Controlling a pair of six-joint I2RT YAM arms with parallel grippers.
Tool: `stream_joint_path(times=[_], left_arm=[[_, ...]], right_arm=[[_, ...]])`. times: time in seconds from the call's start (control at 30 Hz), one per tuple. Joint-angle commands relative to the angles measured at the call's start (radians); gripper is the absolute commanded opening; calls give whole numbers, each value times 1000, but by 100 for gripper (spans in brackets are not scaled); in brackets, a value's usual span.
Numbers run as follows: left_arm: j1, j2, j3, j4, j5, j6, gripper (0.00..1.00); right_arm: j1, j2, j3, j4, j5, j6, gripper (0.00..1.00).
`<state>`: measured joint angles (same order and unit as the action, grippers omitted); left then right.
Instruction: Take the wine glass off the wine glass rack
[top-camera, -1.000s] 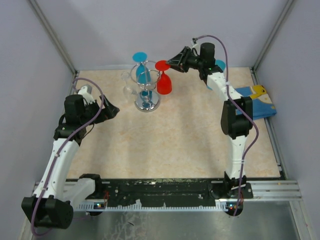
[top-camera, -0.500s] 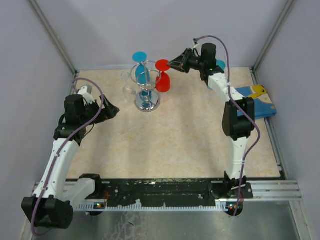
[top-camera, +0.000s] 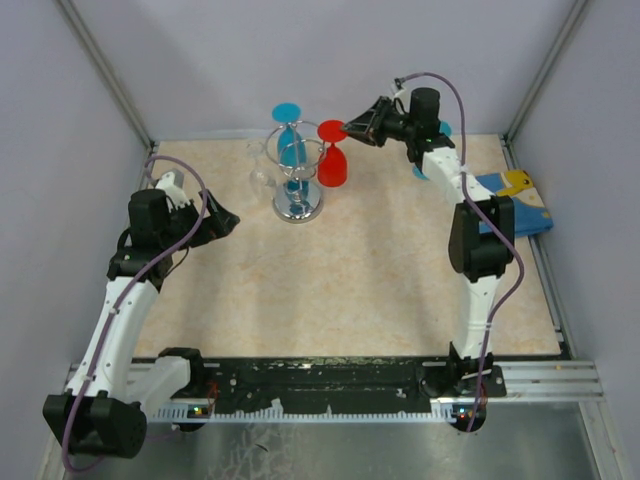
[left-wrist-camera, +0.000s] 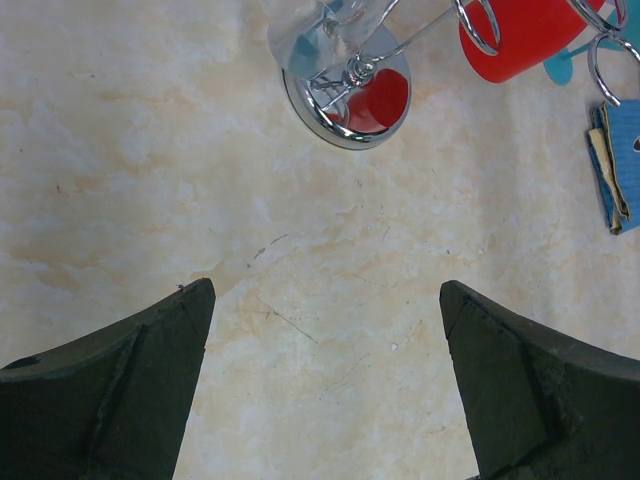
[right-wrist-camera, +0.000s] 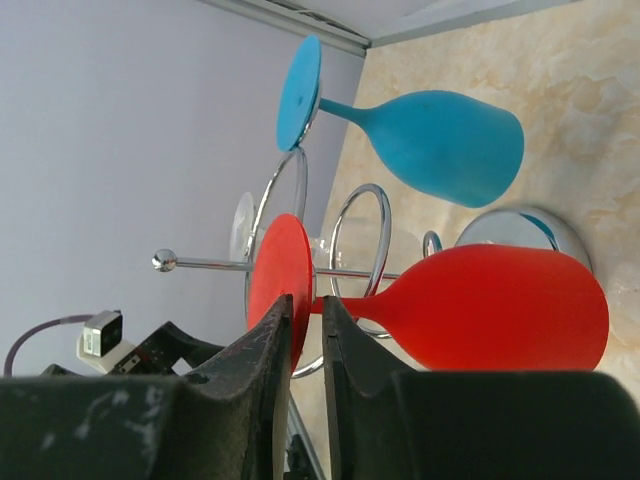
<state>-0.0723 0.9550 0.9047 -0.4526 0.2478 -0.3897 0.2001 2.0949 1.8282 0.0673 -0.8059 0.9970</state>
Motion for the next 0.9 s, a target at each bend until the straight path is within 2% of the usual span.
stream_joint_path(times=[0.0, 0.07, 0.13, 0.2, 0.23, 0.33, 0.47, 0.53, 0.63, 0.73, 0.87], left_arm=[[-2, -15, 30, 6, 16, -6, 100], [-2, -16, 28, 6, 17, -7, 100], [-3, -16, 27, 6, 16, -7, 100], [-2, -17, 25, 5, 13, -6, 100], [-1, -17, 25, 5, 12, -6, 100], [-2, -17, 25, 5, 12, -6, 100], [-2, -18, 23, 3, 9, -5, 100], [-2, -18, 23, 3, 12, -6, 100], [-2, -17, 20, 5, 15, -7, 100], [-3, -17, 19, 6, 15, -8, 100], [-3, -17, 16, 9, 20, -12, 100]], right_arm=[[-31, -89, -9, 67, 0, -6, 19], [-30, -91, -14, 71, -3, -1, 20], [-30, -94, -22, 82, -7, 3, 27], [-30, -96, -28, 93, -8, 7, 29], [-30, -97, -30, 95, -9, 8, 27], [-31, -95, -29, 93, -12, 11, 2], [-30, -101, -31, 90, -13, 6, 0], [-31, -99, -31, 98, -18, 10, 11], [-30, -97, -31, 108, -25, 17, 13], [-30, -97, -30, 111, -29, 18, 26], [-26, -91, -22, 110, -35, 15, 33]])
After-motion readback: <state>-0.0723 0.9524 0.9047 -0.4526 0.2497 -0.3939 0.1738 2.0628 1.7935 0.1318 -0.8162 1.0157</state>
